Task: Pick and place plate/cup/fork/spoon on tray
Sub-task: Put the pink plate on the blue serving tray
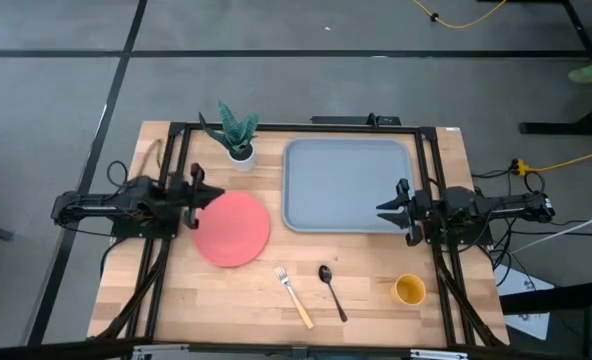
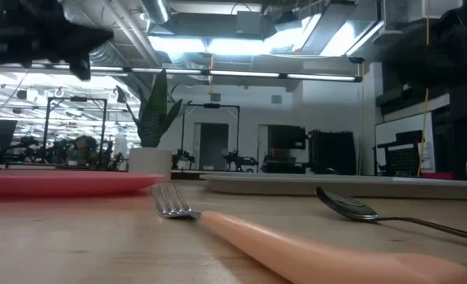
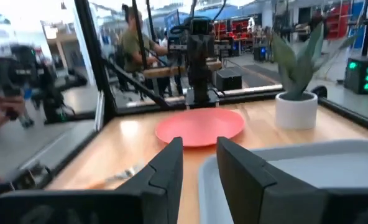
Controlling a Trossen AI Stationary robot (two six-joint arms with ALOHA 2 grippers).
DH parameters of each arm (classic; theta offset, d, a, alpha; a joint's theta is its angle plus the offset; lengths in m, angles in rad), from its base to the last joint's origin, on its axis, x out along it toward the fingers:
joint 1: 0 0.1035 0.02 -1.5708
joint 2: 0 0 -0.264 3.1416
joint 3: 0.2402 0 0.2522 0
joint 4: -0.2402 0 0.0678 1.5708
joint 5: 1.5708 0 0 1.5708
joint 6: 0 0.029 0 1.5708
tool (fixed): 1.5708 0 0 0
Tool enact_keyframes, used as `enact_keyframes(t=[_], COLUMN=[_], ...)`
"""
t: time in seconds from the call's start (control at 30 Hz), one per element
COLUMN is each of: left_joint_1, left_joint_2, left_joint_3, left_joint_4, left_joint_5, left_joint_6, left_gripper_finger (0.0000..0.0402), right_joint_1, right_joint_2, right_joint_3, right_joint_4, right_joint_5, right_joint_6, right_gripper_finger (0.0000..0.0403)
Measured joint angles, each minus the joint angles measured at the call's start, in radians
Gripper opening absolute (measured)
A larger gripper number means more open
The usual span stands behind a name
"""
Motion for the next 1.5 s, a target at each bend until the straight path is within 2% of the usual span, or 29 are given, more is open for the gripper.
enact_keyframes(t=[0.13, 0.3, 0.43, 0.53, 0.63, 0.73, 0.9, 1.0, 1.1, 1.27, 1.33, 1.5], left_joint_1=[0.000, 0.000, 0.000, 0.000, 0.000, 0.000, 0.000, 0.000, -0.004, -0.059, -0.103, -0.263], left_joint_2=[0.000, 0.000, 0.000, 0.001, 0.012, 0.079, 0.306, 0.436, 0.552, 0.722, 0.774, 0.888], left_joint_3=[0.000, 0.000, 0.000, 0.001, 0.036, 0.121, 0.334, 0.465, 0.543, 0.561, 0.560, 0.561], left_joint_4=[0.170, 0.398, 0.530, 0.544, 0.422, 0.148, -0.191, -0.348, -0.507, -0.541, -0.503, -0.312], left_joint_5=[-0.018, -0.032, -0.031, -0.012, -0.015, -0.081, -0.186, -0.187, -0.120, 0.092, 0.157, 0.132], left_joint_6=[0.005, 0.000, -0.019, -0.053, -0.068, -0.131, -0.156, -0.159, -0.230, -0.264, -0.292, -0.335], left_gripper_finger=[0.0000, 0.0000, 0.0000, 0.0000, 0.0000, 0.0000, 0.0000, 0.0000, 0.0000, 0.0000, 0.0000, 0.0000], right_joint_1=[0.000, 0.000, 0.000, 0.000, 0.000, 0.000, 0.000, 0.000, 0.000, 0.000, 0.000, 0.000], right_joint_2=[0.000, -0.001, -0.001, -0.001, -0.001, -0.001, -0.001, -0.001, -0.001, -0.001, -0.001, -0.001], right_joint_3=[0.000, 0.000, 0.000, 0.000, 0.000, 0.000, 0.000, 0.000, 0.000, 0.000, 0.000, 0.000], right_joint_4=[0.115, 0.351, 0.482, 0.496, 0.494, 0.483, 0.435, 0.406, 0.368, 0.308, 0.294, 0.262], right_joint_5=[0.033, 0.054, 0.054, 0.054, 0.077, 0.151, 0.270, 0.304, 0.315, 0.316, 0.316, 0.316], right_joint_6=[0.003, -0.020, -0.105, -0.155, -0.176, -0.177, -0.156, -0.125, -0.098, -0.075, -0.075, -0.075], right_gripper_finger=[0.0103, 0.0103, 0.0103, 0.0103, 0.0103, 0.0103, 0.0103, 0.0103, 0.0103, 0.0103, 0.0103, 0.0103])
